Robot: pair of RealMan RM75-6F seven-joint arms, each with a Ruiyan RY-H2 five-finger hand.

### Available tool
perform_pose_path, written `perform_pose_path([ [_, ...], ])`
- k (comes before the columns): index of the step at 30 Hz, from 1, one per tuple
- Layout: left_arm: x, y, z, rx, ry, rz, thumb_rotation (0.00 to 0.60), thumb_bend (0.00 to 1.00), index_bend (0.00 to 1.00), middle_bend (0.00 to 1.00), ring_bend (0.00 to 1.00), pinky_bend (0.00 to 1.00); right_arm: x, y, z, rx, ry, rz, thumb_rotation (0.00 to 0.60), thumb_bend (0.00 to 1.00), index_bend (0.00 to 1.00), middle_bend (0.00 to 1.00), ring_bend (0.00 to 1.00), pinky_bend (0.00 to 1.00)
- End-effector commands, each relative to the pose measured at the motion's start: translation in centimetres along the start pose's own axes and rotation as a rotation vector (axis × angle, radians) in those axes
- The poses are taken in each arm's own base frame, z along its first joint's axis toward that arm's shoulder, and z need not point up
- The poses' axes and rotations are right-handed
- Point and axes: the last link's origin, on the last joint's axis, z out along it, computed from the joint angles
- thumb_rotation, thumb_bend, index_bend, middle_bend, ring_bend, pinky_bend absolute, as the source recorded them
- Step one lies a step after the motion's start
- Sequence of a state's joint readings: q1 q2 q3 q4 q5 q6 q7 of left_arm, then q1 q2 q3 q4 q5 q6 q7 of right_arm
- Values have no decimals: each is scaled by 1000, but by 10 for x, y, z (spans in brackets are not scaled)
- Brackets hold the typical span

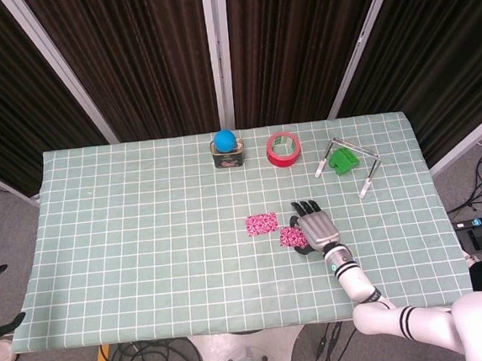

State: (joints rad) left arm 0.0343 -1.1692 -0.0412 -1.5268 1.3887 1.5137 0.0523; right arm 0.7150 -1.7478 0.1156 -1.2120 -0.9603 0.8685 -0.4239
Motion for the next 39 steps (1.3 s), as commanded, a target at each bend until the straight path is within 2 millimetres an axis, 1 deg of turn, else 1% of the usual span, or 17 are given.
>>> perform_pose_path([
  [1, 0, 0, 0, -1, 0, 0, 600, 80, 232, 162, 108, 147, 9, 2, -3, 6, 21, 0, 508, 150, 380, 44, 0, 0],
  [4, 0, 1, 1, -3, -1, 0, 600, 79, 232, 162, 108, 147, 21, -1, -2, 30, 29, 16, 513, 149, 380, 45, 0, 0],
  [7, 1, 0, 0, -2, 0, 2, 600, 79, 232, 162, 108, 148, 34, -9, 5, 66, 36, -1, 508, 153, 379, 44, 0, 0],
  [11, 2, 0, -1, 6, 2, 3, 600, 79, 232, 162, 108, 147, 48, -28, 23, 134, 35, -49, 506, 153, 379, 44, 0, 0],
  [13, 2, -1, -1, 10, 1, 4, 600, 79, 232, 163, 108, 147, 50, -37, 33, 161, 20, -64, 512, 152, 379, 44, 0, 0],
  [17, 2, -1, -2, 16, -3, 8, 600, 80, 232, 163, 108, 147, 48, -51, 48, 192, -5, -87, 514, 151, 379, 45, 0, 0],
  [23, 2, -2, -3, 23, -6, 10, 600, 80, 232, 162, 108, 147, 41, -59, 63, 197, -22, -102, 506, 151, 378, 44, 0, 0],
  [30, 1, -3, -3, 23, -6, 11, 600, 79, 232, 163, 108, 147, 34, -63, 69, 197, -32, -96, 500, 150, 374, 44, 0, 0],
  [39, 0, -4, -3, 24, -10, 5, 600, 79, 232, 162, 108, 147, 34, -62, 71, 201, -27, -102, 488, 150, 362, 44, 0, 0],
])
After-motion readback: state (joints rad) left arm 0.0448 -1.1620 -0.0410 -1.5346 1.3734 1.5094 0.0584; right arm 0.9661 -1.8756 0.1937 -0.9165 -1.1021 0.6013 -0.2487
